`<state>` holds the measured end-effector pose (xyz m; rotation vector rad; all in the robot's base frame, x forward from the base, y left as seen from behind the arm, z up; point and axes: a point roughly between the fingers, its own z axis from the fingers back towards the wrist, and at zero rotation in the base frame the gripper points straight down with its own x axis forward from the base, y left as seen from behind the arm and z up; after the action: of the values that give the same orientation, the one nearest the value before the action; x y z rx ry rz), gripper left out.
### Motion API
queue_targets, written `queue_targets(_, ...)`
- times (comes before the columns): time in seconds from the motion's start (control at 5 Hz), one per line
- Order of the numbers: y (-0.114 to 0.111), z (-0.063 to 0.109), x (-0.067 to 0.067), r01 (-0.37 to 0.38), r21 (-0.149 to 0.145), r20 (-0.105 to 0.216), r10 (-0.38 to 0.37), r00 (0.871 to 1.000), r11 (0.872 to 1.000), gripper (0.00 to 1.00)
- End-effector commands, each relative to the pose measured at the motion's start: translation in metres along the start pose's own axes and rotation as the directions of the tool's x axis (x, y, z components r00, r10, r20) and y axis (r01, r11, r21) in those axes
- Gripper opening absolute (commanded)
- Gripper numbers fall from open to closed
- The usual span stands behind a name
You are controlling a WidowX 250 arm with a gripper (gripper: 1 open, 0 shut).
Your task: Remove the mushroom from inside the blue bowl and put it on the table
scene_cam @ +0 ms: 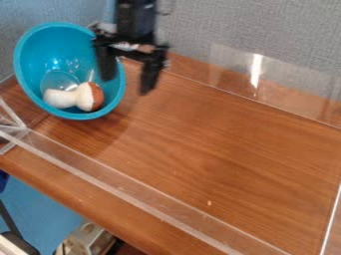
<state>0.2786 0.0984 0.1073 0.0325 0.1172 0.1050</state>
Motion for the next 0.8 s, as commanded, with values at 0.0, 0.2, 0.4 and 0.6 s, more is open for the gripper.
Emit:
queue_targets(0.0, 0.038, 0.007, 0.007, -0.012, 0.033, 0.072, 0.01, 0.997, 0.999, 1.0)
queue_targets(0.2, 0.049, -0.001, 0.012, -0.024, 0.048, 0.08, 0.02, 0.997, 0.999, 1.0)
queue_targets(0.4, 0.052, -0.006, 0.014, -0.049, 0.06, 0.073, 0.044, 0.996, 0.997, 1.0)
queue_targets(0.6, 0.052, -0.011, 0.016, -0.059, 0.073, 0.066, 0.054, 0.996, 0.996, 1.0)
